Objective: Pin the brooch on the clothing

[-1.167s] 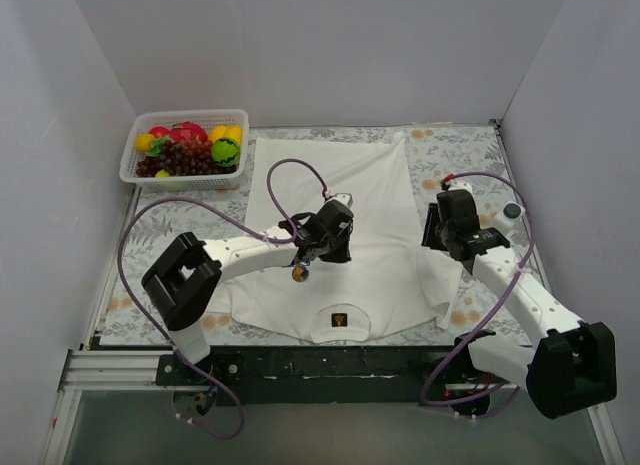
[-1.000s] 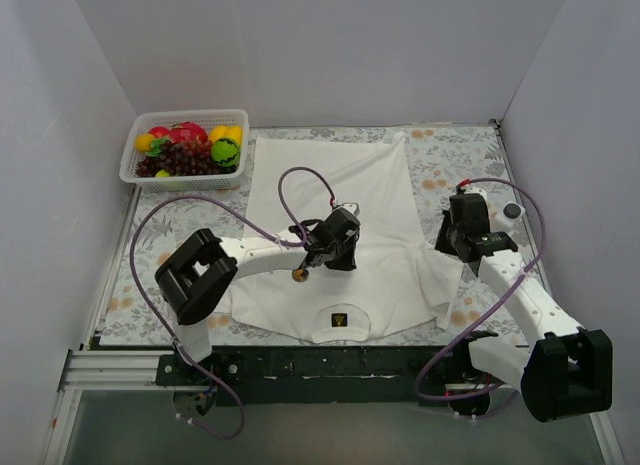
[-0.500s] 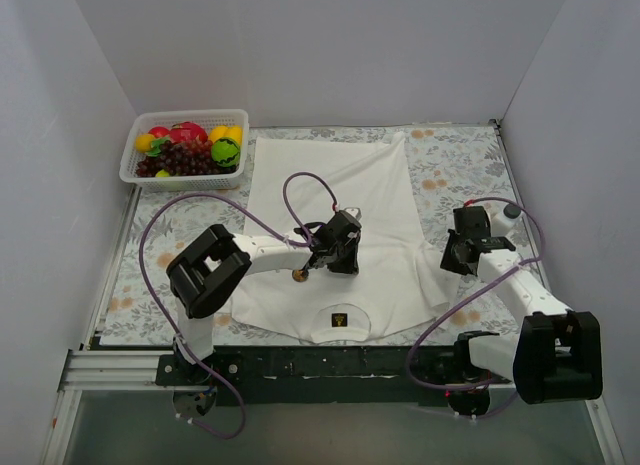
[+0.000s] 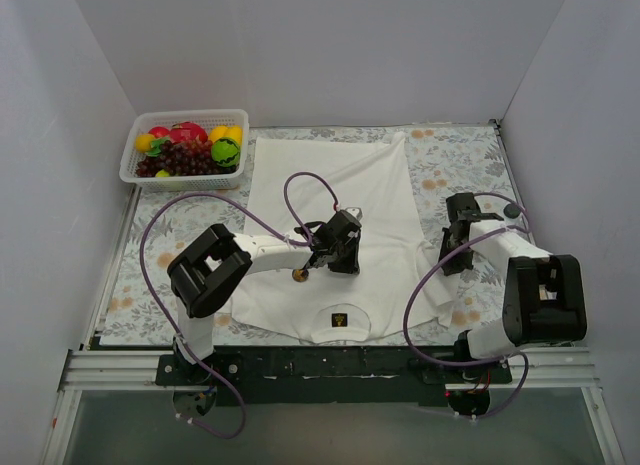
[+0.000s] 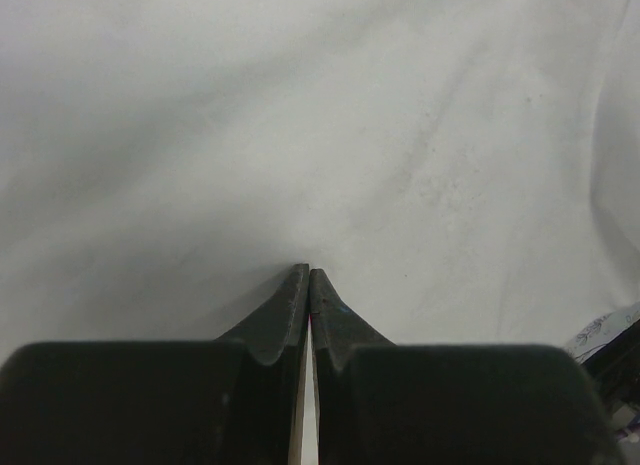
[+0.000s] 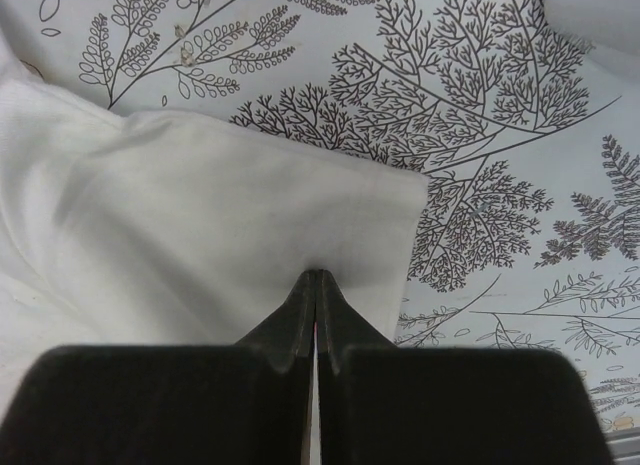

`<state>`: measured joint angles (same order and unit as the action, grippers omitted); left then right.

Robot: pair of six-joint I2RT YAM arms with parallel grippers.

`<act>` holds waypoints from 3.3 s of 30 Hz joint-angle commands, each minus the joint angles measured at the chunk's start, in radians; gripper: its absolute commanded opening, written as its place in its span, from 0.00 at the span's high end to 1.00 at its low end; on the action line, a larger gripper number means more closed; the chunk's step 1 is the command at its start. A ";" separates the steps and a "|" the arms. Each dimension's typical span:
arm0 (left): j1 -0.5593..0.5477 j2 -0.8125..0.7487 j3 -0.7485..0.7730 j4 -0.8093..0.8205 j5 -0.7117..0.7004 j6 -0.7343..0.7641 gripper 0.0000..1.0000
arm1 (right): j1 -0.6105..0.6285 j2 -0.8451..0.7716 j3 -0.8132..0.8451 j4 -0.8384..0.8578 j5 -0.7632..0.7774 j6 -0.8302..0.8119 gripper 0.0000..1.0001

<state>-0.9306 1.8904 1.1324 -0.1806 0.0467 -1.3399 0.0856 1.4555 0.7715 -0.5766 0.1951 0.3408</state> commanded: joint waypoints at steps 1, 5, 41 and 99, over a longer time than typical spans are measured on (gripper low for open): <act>-0.008 0.035 -0.008 -0.109 0.033 0.027 1.00 | -0.006 0.065 0.006 -0.009 0.090 -0.013 0.99; -0.008 0.044 -0.006 -0.118 0.044 0.036 1.00 | -0.001 0.104 0.080 -0.034 0.167 -0.029 0.99; -0.010 0.032 -0.071 -0.442 -0.245 0.024 1.00 | 0.249 0.074 0.200 -0.098 0.313 -0.026 0.99; -0.111 -0.142 -0.186 -0.430 -0.162 -0.087 1.00 | 0.288 0.148 0.262 -0.101 0.572 -0.057 0.99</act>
<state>-1.0393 1.6939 0.9649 -0.4278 0.0071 -1.4780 0.3164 1.6466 0.9821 -0.6521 0.6750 0.2592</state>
